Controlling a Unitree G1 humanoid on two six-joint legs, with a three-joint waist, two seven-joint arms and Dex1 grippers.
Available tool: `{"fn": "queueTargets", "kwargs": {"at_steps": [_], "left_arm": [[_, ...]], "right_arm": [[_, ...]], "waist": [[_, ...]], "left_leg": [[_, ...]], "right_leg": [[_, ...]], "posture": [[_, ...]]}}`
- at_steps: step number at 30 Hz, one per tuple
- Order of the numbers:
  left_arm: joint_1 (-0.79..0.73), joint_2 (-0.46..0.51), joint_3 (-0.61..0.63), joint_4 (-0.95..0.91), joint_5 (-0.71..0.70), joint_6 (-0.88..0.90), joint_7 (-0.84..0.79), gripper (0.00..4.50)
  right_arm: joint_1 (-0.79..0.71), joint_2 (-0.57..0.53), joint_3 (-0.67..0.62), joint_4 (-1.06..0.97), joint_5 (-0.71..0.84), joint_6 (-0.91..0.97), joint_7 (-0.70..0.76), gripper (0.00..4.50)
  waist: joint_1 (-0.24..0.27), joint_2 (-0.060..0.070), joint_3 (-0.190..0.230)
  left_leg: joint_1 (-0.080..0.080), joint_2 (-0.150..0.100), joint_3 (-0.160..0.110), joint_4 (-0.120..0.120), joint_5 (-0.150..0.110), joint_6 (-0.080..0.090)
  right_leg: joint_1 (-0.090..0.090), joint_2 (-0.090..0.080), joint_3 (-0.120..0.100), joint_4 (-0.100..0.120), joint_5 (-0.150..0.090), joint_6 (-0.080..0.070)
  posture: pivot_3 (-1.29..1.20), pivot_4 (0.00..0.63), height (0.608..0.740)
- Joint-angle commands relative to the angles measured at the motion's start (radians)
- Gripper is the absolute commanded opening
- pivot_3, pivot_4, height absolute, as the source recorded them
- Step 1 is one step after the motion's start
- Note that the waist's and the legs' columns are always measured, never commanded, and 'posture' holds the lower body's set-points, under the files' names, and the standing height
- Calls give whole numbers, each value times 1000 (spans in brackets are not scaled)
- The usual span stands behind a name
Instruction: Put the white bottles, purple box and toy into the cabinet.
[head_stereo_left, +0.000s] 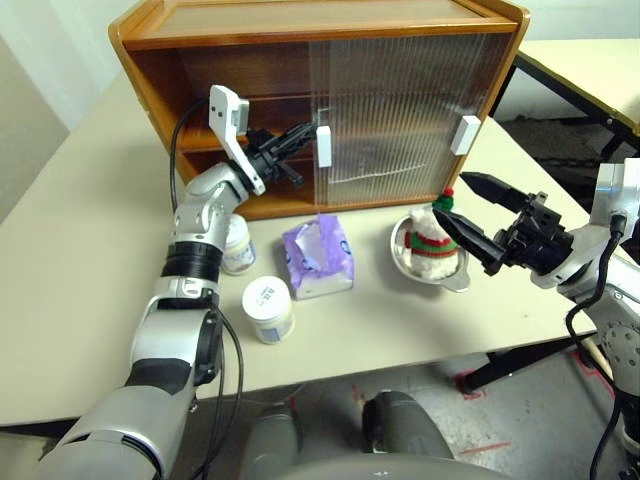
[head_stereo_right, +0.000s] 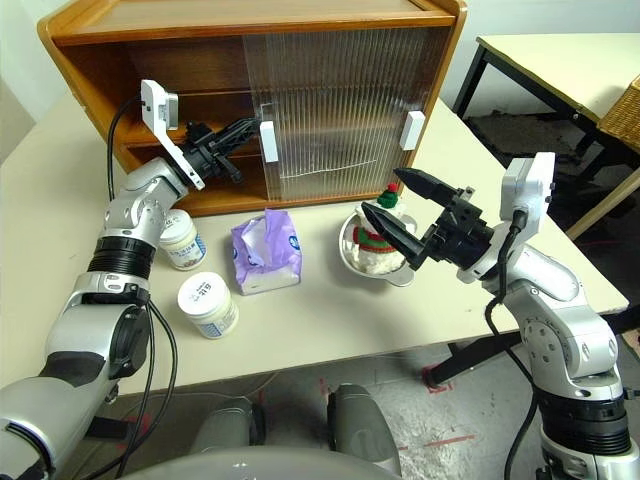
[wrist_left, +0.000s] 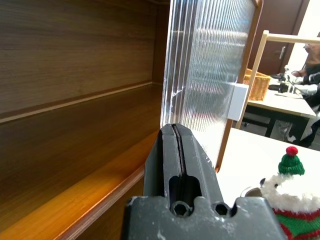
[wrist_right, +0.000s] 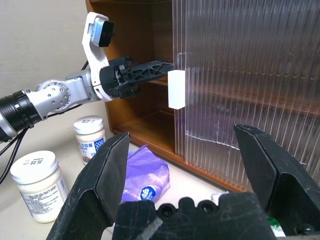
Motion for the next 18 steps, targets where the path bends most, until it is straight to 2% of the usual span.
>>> {"fn": "queueTargets", "kwargs": {"at_steps": [1,9,14,17,18], "left_arm": [[5,-2,26,-35,-24,-14,-1,28],[34,10,80,-154,-89,16,8,28],[105,55,98,-287,-123,88,17,28],[181,105,119,-413,-161,165,38,645],[202,117,131,-451,-178,192,53,1006]], "right_arm": [[-8,1,-6,8,-1,-14,11,4500],[-32,9,11,37,-7,-16,34,4500],[-61,12,27,63,-11,-16,52,4500],[-68,12,30,75,-12,-14,66,4500],[-70,12,31,80,-13,-14,70,4500]], "waist": [[0,0,0],[3,0,0],[3,0,0],[4,0,0],[6,0,0]], "left_leg": [[0,0,0,0,0,0],[0,0,0,0,0,0],[1,0,0,0,0,0],[2,1,0,0,0,0],[2,1,0,0,0,0]], "right_leg": [[0,0,0,0,0,0],[0,0,0,0,0,0],[0,0,2,2,0,0],[0,1,3,3,0,0],[0,1,3,3,0,0]], "posture": [[-134,0,740],[-96,0,740],[-72,0,740],[-52,0,740],[-47,0,740]]}}
